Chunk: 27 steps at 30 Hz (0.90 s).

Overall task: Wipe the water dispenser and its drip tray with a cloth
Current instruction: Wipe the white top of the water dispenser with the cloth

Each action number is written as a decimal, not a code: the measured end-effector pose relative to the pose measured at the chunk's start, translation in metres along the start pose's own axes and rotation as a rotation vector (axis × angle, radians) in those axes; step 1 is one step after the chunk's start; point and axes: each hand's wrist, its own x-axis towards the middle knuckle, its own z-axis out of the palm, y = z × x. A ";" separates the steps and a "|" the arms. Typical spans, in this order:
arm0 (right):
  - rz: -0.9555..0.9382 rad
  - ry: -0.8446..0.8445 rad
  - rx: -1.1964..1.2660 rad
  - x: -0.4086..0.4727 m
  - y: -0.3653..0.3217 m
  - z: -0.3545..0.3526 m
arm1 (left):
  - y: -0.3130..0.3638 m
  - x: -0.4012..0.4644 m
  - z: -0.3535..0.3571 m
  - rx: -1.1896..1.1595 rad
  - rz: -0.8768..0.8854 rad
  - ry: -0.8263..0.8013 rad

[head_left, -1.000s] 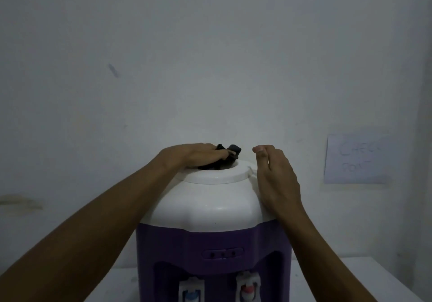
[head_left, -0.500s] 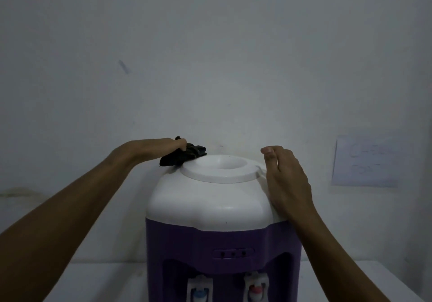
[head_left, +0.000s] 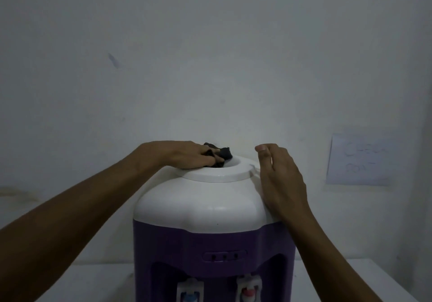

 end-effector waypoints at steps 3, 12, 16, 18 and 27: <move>0.007 -0.001 0.008 0.000 0.000 0.000 | 0.014 0.009 -0.002 -0.018 0.030 -0.038; 0.014 -0.006 -0.031 0.001 0.000 0.001 | 0.028 0.044 -0.019 -0.167 -0.066 -0.039; 0.018 -0.025 -0.069 0.002 0.001 0.001 | 0.015 0.048 -0.022 -0.176 -0.102 -0.043; 0.020 -0.029 -0.080 0.002 0.001 0.001 | 0.003 0.047 -0.025 -0.177 -0.127 -0.039; 0.021 -0.029 -0.121 0.001 0.001 0.001 | -0.052 0.005 -0.018 -0.364 -0.190 0.036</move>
